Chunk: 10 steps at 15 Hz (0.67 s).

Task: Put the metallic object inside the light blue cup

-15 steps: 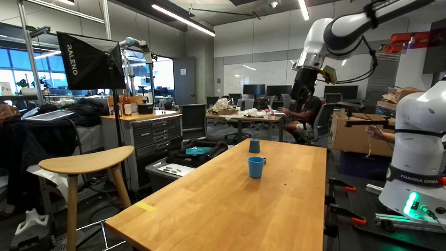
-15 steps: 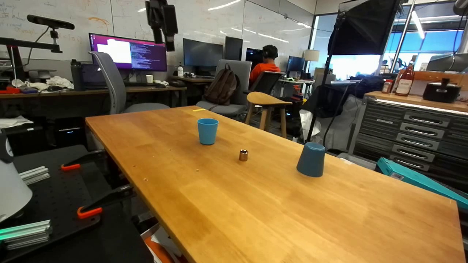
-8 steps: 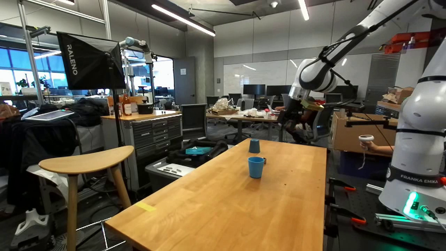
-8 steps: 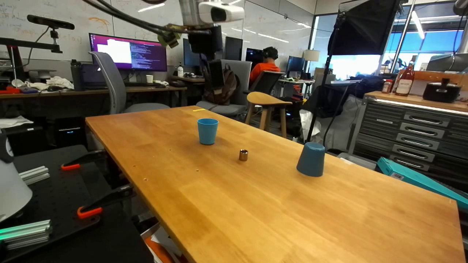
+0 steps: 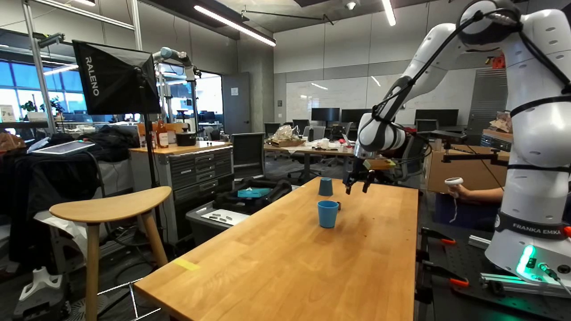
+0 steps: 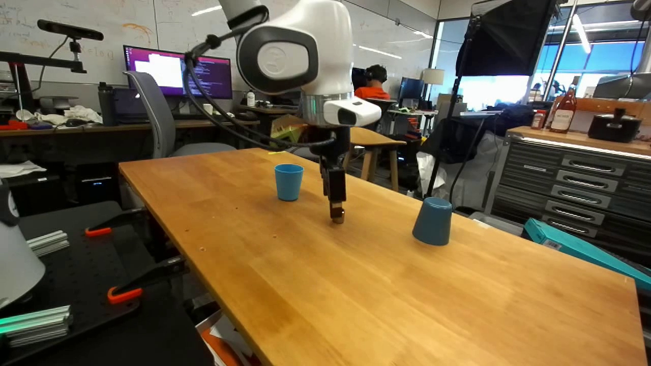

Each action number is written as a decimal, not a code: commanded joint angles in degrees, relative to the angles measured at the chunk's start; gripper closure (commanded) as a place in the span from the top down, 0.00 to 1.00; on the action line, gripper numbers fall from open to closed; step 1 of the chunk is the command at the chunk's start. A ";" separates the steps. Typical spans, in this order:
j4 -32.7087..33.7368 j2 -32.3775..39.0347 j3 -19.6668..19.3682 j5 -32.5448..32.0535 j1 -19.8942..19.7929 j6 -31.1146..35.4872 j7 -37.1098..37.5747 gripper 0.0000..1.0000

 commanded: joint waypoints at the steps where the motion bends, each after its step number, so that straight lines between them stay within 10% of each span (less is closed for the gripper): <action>1: 11.08 11.00 -1.03 -0.89 2.75 -2.37 5.24 1.00; 10: 15.51 13.84 4.40 5.08 2.26 -6.56 3.16 1.00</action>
